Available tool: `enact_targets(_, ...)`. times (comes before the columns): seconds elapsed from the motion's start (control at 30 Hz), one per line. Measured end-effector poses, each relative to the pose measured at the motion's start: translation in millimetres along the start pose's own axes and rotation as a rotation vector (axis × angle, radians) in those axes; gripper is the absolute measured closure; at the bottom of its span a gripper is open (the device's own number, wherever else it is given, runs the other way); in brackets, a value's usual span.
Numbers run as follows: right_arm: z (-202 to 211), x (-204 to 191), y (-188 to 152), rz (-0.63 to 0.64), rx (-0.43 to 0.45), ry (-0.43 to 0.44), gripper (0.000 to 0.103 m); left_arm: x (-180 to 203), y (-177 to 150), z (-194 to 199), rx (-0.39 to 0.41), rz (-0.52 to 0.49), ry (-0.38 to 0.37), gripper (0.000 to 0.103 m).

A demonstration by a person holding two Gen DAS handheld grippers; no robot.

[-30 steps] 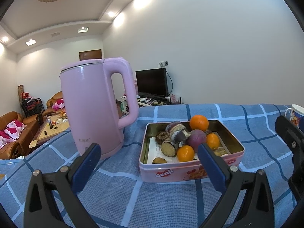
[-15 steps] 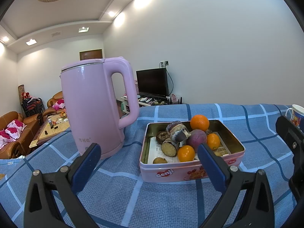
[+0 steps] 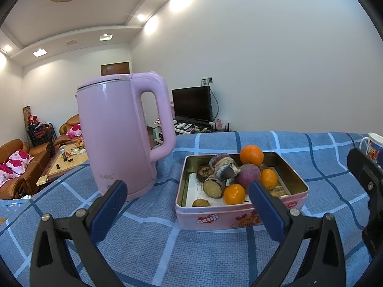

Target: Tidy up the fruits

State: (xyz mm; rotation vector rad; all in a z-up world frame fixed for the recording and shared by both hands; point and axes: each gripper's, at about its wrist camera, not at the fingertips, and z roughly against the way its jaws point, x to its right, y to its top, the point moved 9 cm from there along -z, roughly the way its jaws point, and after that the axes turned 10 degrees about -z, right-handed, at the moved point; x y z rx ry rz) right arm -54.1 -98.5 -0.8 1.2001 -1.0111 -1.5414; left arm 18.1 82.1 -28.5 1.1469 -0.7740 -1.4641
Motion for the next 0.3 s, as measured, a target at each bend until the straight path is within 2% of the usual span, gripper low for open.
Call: enact_targets(0.3,-4.4,2.2,-1.1,0.000,-0.017,-0.020,0.025,1.7,0.9,0.1,0.002,-0.006,0.006,0.000)
